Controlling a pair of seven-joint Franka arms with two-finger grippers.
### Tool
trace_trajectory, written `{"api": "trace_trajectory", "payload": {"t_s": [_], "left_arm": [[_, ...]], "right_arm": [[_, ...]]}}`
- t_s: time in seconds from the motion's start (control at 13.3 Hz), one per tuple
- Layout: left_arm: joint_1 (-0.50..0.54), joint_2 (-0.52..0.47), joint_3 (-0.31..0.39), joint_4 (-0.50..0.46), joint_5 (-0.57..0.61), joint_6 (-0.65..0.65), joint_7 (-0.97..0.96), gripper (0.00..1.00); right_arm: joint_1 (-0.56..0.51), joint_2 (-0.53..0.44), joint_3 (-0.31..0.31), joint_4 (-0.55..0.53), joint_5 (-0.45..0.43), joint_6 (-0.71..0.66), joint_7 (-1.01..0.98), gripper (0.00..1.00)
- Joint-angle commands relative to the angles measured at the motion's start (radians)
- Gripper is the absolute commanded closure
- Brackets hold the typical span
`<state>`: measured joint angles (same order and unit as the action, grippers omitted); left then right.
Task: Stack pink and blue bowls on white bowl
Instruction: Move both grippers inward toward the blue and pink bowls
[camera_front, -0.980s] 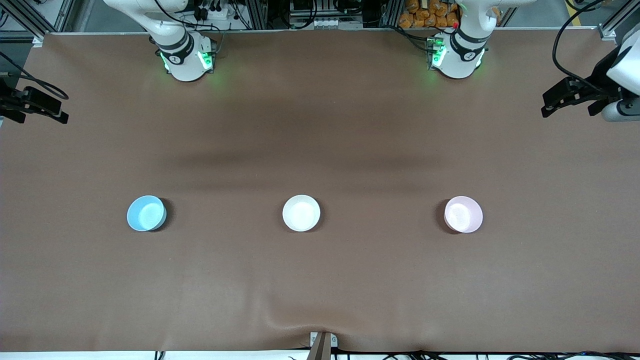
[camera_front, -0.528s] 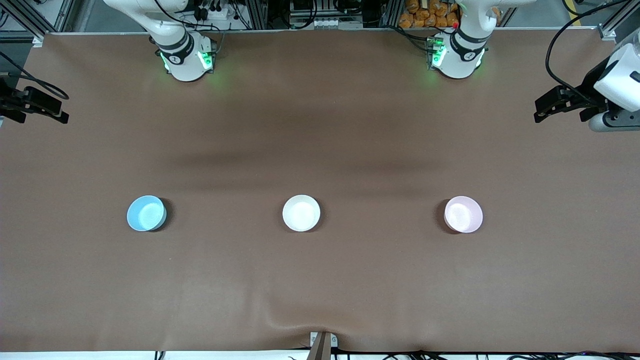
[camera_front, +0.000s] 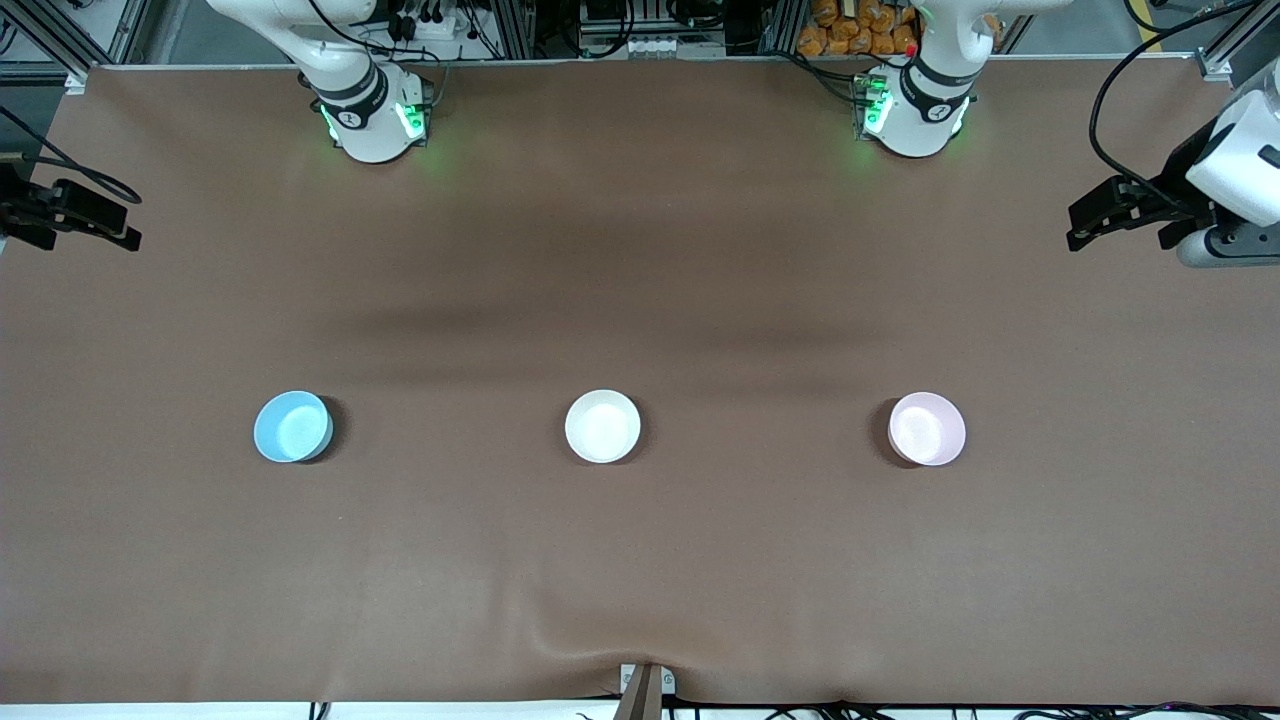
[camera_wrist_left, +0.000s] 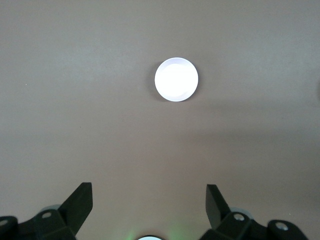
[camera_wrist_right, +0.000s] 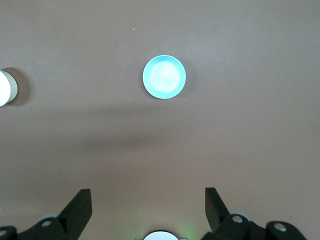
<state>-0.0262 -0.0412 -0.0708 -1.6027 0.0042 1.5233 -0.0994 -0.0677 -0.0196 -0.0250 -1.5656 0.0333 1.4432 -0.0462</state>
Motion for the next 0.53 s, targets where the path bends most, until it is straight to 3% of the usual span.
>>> {"api": "trace_trajectory", "payload": {"t_s": [0.0,0.45], "left_arm": [[0.0,0.009,-0.009,-0.005,0.01,0.023,0.018,0.0],[-0.001,0.015,-0.012,-0.029,0.01,0.052,0.02,0.0]], "right_arm": [[-0.018,0.016,0.011,0.004,-0.015,-0.004,0.011,0.0],[-0.052,0.085,0.011,0.009,-0.015,0.04,0.0,0.0]]}}
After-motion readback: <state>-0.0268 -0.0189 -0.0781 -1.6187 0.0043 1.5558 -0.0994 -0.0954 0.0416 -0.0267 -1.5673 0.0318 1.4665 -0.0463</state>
